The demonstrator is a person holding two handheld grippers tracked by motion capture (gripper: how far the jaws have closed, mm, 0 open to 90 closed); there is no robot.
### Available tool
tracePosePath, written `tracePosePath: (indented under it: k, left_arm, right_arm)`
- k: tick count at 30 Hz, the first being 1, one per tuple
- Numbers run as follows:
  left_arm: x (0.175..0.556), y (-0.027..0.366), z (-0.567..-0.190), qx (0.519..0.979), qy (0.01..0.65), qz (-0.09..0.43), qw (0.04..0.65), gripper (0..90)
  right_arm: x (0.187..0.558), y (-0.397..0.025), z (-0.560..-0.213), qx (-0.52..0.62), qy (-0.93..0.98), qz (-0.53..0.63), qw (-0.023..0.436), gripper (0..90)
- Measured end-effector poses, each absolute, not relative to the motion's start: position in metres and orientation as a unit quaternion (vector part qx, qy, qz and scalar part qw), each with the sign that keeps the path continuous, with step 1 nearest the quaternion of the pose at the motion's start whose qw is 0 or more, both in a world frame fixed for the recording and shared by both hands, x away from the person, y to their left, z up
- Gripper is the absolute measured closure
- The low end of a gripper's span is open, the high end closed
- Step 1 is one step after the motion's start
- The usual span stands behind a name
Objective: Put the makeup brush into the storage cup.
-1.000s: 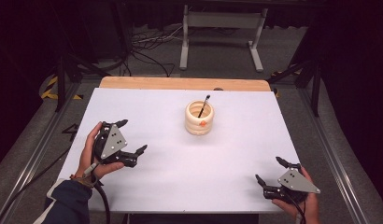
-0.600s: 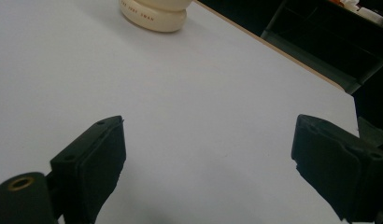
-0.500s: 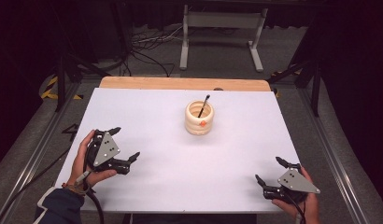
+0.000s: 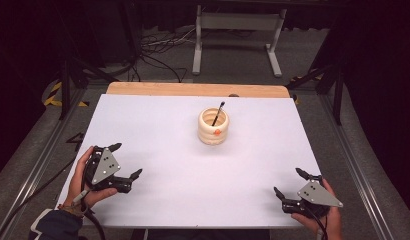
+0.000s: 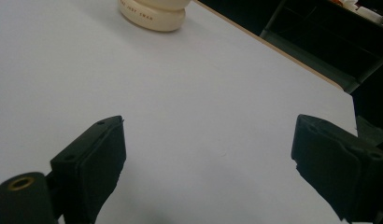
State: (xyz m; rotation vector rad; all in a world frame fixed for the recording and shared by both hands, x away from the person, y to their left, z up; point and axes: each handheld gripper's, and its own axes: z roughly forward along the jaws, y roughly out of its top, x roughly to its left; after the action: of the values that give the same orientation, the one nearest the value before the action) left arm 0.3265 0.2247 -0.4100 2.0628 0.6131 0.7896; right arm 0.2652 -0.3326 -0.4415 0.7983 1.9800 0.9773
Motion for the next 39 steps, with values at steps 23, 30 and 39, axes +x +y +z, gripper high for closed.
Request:
tracePosePath:
  k: [23,30,39]
  left_arm:
    - [0.311,0.258,-0.441,0.82,0.292,0.272,0.409,3.8]
    - [0.3,0.259,-0.438,0.802,0.299,0.289,0.429,4.3]
    - [0.3,0.261,-0.438,0.8,0.3,0.278,0.439,4.3]
  right_arm:
    - [0.266,-0.335,-0.444,0.316,0.78,0.38,0.383,11.1]
    - [0.265,-0.336,-0.443,0.317,0.778,0.383,0.385,11.2]
    - [0.263,-0.334,-0.442,0.312,0.777,0.386,0.387,11.2]
